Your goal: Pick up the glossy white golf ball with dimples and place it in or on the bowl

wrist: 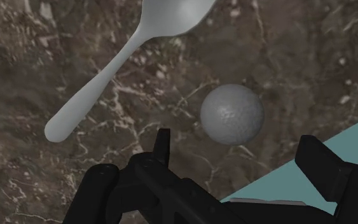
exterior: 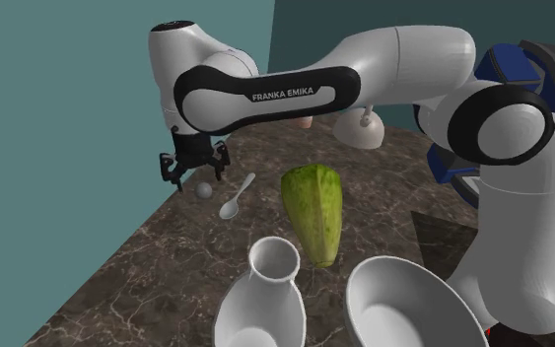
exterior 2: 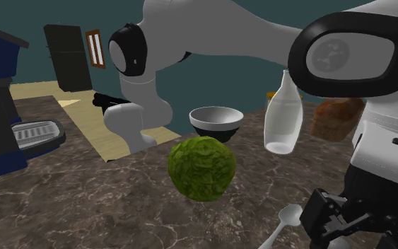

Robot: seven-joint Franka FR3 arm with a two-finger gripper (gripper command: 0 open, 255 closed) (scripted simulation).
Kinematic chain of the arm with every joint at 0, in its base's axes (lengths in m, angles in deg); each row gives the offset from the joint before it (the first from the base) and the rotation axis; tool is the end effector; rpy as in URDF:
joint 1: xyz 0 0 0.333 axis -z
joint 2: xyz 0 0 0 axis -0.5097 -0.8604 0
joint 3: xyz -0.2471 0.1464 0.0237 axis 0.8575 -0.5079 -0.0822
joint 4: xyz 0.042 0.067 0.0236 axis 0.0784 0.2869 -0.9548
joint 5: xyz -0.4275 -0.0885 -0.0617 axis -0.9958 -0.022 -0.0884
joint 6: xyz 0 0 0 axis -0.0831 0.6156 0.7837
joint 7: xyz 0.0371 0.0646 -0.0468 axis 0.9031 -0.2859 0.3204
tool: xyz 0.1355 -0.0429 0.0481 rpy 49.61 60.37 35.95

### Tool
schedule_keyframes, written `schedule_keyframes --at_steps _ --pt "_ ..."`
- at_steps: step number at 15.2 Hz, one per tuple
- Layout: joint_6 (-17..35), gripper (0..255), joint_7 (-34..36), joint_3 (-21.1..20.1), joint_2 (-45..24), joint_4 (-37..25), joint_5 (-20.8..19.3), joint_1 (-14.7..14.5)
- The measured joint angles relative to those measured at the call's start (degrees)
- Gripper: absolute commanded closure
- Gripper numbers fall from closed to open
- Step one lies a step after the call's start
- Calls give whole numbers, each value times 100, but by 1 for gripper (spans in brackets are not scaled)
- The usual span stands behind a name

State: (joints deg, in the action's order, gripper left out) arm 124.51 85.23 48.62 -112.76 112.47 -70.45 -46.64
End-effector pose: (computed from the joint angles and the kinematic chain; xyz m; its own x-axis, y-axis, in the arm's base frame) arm 0.5924 0.4107 0.3731 0.9819 -0.1866 0.0312 -0.1885 -0.9789 0.0791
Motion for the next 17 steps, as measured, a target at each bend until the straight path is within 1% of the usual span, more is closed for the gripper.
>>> schedule_keyframes --at_steps 3,8,9,17 --pt "156 0 14 11 -22 137 -14 19" --pt "184 0 18 12 -26 159 -18 20" --pt "184 255 18 12 -26 159 -18 20" --pt "184 255 18 12 -26 159 -18 20"
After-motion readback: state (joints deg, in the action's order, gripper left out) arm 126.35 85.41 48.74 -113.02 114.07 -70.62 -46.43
